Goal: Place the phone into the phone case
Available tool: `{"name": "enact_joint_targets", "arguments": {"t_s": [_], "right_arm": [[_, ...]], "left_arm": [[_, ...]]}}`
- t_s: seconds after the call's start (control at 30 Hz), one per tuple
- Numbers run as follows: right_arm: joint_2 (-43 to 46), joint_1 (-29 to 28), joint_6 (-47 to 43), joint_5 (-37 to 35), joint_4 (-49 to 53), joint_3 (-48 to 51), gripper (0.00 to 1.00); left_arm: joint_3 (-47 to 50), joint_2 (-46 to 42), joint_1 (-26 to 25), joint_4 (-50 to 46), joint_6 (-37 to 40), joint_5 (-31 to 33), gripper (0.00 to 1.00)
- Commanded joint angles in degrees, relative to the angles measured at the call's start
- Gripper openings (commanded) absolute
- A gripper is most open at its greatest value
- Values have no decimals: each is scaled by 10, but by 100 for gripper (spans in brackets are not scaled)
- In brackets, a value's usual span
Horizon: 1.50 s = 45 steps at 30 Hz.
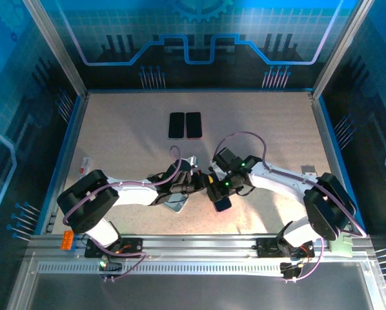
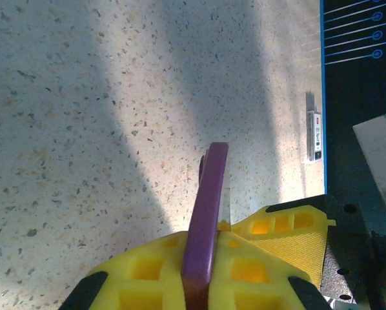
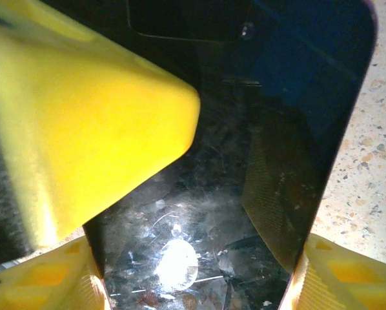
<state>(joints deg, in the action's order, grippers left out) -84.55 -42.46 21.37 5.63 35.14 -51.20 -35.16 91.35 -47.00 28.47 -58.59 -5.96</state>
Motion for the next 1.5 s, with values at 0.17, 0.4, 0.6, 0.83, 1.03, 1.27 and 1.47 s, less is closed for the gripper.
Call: {"name": "enact_joint_targets", "arguments": {"t_s": [0.17,0.4,0.6,0.83,1.03,1.27,1.47], "right_arm": [[64,37,21,63,-52,39,86],[111,108,52,129,-113,88,87],[144,153,92,176,-173,122,88],[151,196,173,271,-300,169,89],[147,213,280,311,-464,215,88],[140,214,330,299,-557,232,84],[134,214,359,297,-617,235,75]], "left_arm": [[3,-28,-2,-5,2,47,0],[5,-95,-1,-34,4,157,0],[0,-152,-2,-53,-8,257,0],[12,-184,-14,-14,-29,342,0],[16,-172,-23,57,-40,366,0],[3,-127,-27,140,-67,355,0],[-5,-88,-35,183,-95,339,0]]}}
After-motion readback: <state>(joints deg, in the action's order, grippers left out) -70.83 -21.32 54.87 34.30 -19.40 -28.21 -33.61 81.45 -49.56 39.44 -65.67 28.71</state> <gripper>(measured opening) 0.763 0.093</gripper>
